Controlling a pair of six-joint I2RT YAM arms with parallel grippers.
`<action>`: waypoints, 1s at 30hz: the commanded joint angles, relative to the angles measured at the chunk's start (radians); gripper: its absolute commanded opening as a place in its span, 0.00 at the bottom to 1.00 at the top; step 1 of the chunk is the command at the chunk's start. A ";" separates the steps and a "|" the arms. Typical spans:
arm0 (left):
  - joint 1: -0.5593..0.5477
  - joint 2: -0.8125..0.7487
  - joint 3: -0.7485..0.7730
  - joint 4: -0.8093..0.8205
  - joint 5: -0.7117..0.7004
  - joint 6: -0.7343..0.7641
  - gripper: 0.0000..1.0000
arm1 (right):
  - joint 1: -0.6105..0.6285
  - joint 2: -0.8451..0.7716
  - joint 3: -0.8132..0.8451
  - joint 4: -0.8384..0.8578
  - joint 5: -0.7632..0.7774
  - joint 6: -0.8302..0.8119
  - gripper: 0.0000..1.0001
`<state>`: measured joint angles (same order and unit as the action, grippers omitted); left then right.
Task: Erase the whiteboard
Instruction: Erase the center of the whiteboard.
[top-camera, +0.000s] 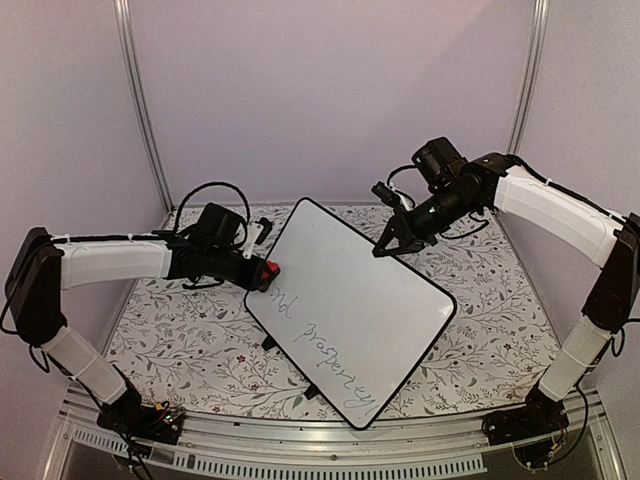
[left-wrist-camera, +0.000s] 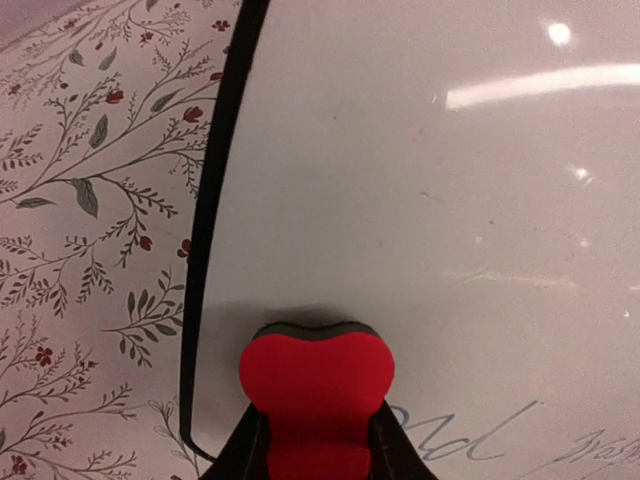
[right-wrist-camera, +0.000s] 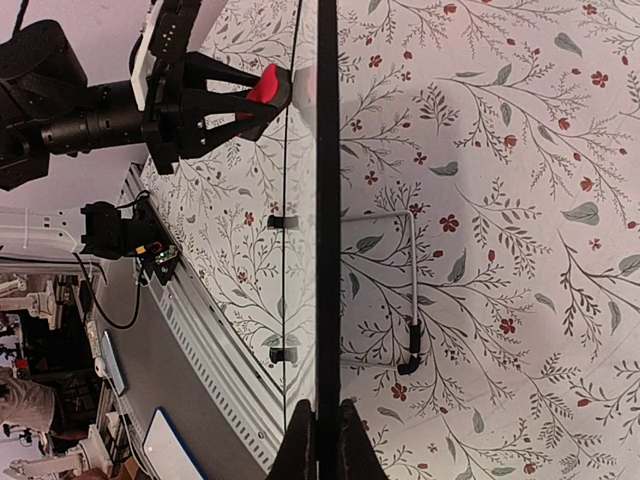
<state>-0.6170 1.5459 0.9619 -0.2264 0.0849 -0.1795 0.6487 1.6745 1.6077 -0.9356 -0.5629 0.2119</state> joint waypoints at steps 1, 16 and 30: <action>0.006 -0.010 -0.081 0.044 0.040 -0.094 0.00 | 0.022 -0.021 -0.021 0.005 -0.022 -0.043 0.00; 0.004 -0.067 -0.245 0.084 0.074 -0.226 0.00 | 0.022 -0.012 -0.017 0.003 -0.022 -0.043 0.00; 0.000 -0.215 -0.130 0.081 -0.031 -0.199 0.00 | 0.022 -0.022 -0.018 0.003 -0.019 -0.043 0.00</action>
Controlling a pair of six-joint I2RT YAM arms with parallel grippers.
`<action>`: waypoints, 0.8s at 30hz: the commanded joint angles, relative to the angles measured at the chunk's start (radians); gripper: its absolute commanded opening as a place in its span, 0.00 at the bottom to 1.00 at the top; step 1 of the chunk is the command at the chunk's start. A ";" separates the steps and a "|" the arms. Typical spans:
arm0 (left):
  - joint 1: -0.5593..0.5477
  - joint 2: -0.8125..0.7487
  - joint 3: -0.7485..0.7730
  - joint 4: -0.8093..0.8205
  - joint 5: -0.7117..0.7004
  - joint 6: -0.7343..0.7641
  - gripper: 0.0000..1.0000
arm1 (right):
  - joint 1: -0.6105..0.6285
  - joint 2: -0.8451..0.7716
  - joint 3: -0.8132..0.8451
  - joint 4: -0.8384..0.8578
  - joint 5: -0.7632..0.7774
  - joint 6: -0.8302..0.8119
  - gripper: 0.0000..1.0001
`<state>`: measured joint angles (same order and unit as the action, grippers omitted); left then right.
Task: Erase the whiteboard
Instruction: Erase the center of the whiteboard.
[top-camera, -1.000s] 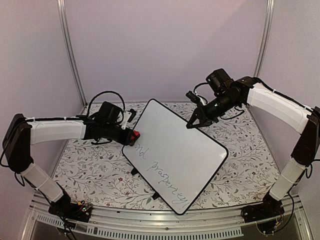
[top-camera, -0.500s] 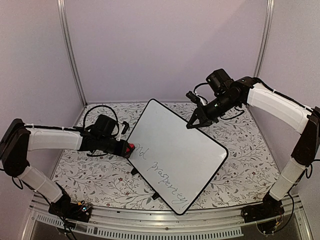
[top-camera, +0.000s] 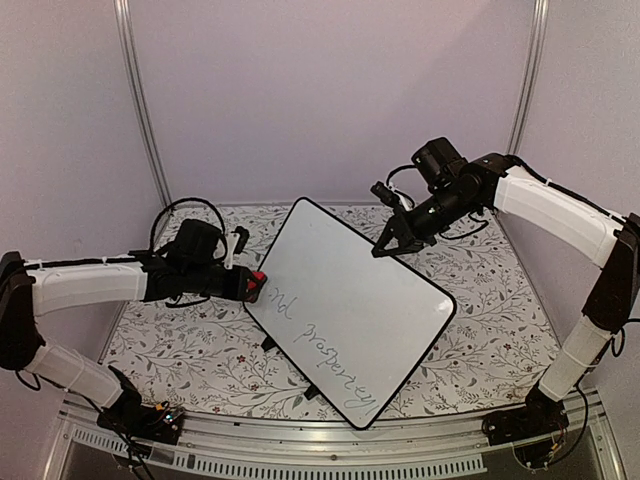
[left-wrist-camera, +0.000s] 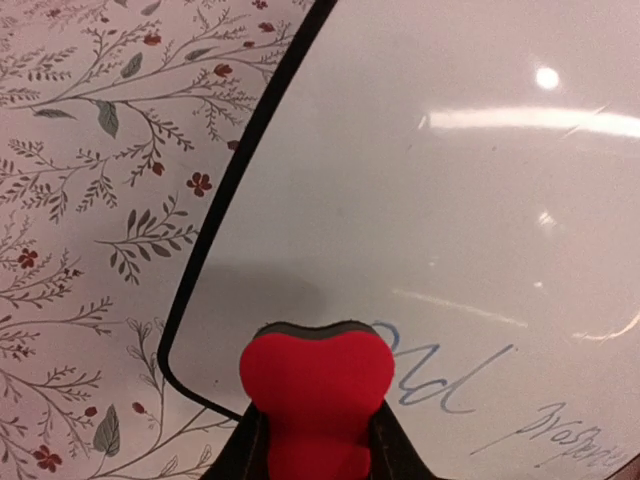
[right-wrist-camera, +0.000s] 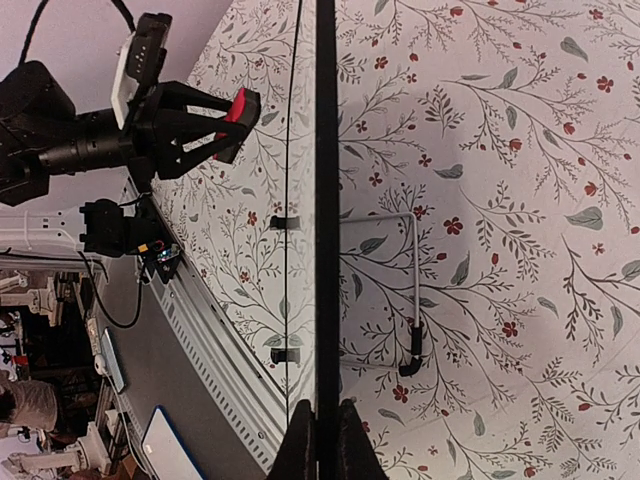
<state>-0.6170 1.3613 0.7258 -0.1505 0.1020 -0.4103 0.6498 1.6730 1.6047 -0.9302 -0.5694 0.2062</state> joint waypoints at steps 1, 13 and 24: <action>0.005 -0.020 0.132 -0.006 -0.050 0.040 0.00 | 0.021 -0.021 -0.017 -0.002 -0.010 -0.038 0.00; 0.017 0.148 0.137 0.025 0.039 -0.068 0.00 | 0.021 -0.025 -0.025 0.001 -0.010 -0.039 0.00; 0.019 0.165 0.027 0.067 0.071 -0.148 0.00 | 0.021 -0.030 -0.028 0.001 -0.007 -0.038 0.00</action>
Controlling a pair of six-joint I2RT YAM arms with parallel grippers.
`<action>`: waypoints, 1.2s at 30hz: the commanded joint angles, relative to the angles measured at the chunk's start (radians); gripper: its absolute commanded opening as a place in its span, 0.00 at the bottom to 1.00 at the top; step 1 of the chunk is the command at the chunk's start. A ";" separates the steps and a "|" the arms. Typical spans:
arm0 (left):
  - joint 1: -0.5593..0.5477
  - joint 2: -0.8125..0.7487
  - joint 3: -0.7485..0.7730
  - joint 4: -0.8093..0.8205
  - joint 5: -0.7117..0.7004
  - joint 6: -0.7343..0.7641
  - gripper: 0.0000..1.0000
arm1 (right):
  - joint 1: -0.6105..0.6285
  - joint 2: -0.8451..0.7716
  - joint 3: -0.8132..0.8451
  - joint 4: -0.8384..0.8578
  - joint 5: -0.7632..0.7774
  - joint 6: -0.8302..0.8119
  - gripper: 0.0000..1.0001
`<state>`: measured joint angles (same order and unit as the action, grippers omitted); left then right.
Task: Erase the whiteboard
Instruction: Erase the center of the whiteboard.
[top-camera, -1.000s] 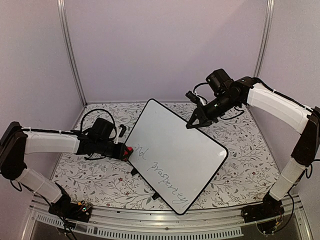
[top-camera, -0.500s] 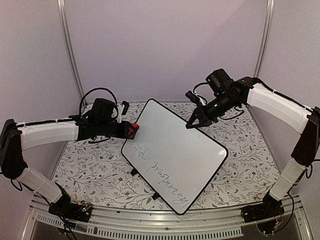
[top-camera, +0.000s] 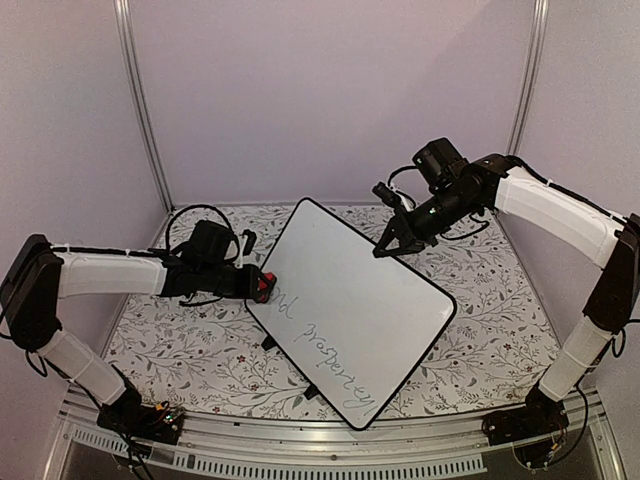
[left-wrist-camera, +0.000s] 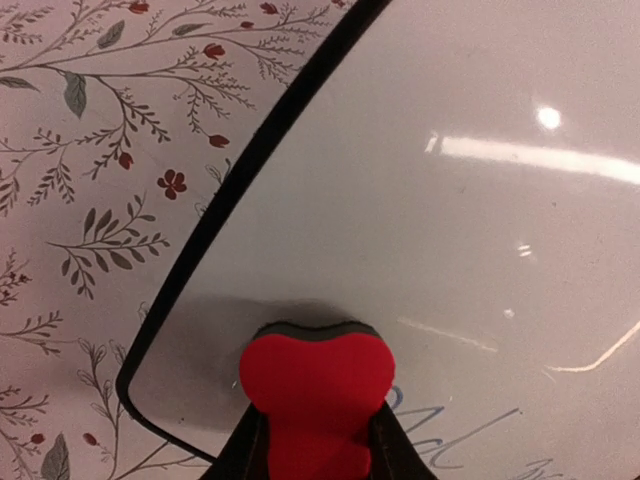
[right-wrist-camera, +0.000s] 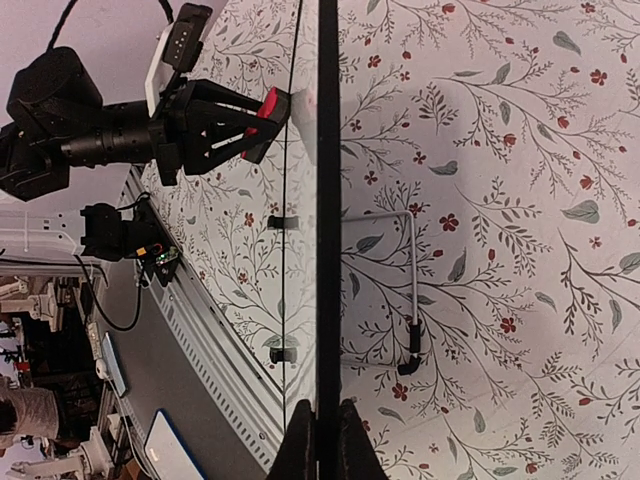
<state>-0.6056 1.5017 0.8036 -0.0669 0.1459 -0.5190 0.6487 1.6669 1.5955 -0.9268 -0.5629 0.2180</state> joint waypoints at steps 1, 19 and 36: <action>0.006 0.025 -0.063 -0.013 0.025 -0.043 0.00 | 0.022 -0.024 -0.019 -0.002 -0.014 -0.050 0.00; 0.016 -0.054 -0.186 0.142 0.032 -0.091 0.00 | 0.022 -0.019 -0.019 -0.002 -0.017 -0.050 0.00; 0.066 0.003 -0.085 0.223 0.087 -0.093 0.00 | 0.021 -0.021 -0.024 -0.001 -0.014 -0.050 0.00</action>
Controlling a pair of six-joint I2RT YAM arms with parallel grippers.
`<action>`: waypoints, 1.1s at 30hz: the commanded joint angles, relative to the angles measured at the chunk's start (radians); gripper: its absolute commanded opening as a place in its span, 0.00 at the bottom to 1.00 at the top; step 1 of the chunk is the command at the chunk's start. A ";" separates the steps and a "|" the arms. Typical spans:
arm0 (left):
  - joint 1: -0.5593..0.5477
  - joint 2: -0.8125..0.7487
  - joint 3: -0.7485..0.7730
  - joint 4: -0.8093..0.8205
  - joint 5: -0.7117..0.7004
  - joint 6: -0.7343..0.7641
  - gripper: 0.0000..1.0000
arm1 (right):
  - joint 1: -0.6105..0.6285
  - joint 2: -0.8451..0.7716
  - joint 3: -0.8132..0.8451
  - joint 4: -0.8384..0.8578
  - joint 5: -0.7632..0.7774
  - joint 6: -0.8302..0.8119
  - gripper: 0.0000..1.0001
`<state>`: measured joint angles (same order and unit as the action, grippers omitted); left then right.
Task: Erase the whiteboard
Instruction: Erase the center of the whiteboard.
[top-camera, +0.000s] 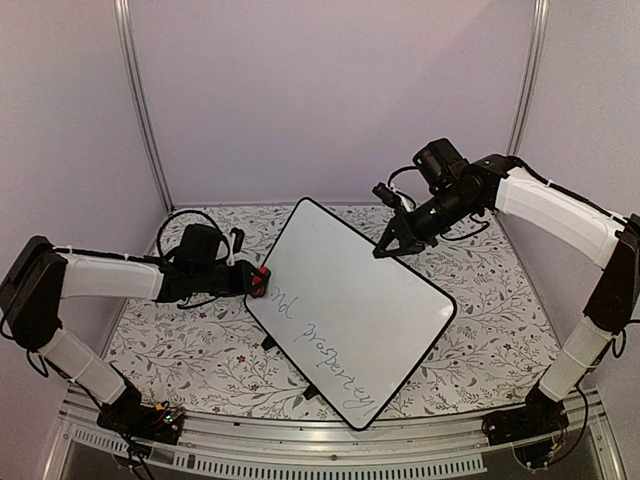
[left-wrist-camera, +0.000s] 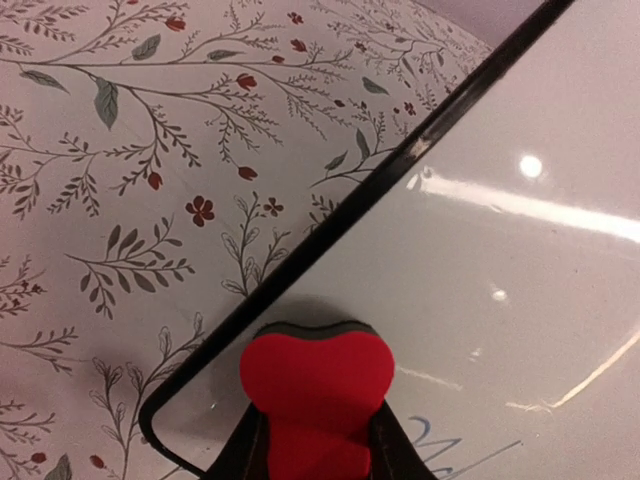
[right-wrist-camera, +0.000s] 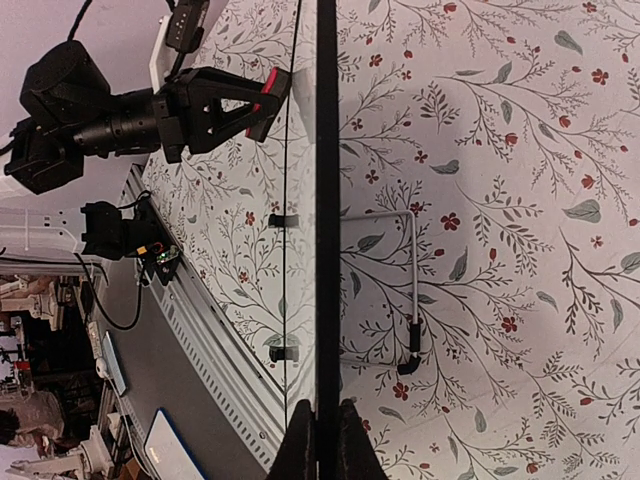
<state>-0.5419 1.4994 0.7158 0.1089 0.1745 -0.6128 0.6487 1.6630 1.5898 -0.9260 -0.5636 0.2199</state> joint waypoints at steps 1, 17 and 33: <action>-0.004 -0.003 -0.007 0.051 0.060 -0.003 0.00 | 0.022 -0.016 -0.018 -0.001 -0.014 -0.051 0.00; -0.099 -0.025 -0.111 0.064 0.025 0.009 0.00 | 0.022 -0.012 -0.013 -0.004 -0.012 -0.051 0.00; -0.144 -0.074 -0.240 0.105 0.008 -0.081 0.00 | 0.022 -0.019 -0.017 -0.002 -0.011 -0.053 0.00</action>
<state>-0.6586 1.4300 0.5232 0.2283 0.1711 -0.6651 0.6487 1.6634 1.5898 -0.9272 -0.5632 0.2226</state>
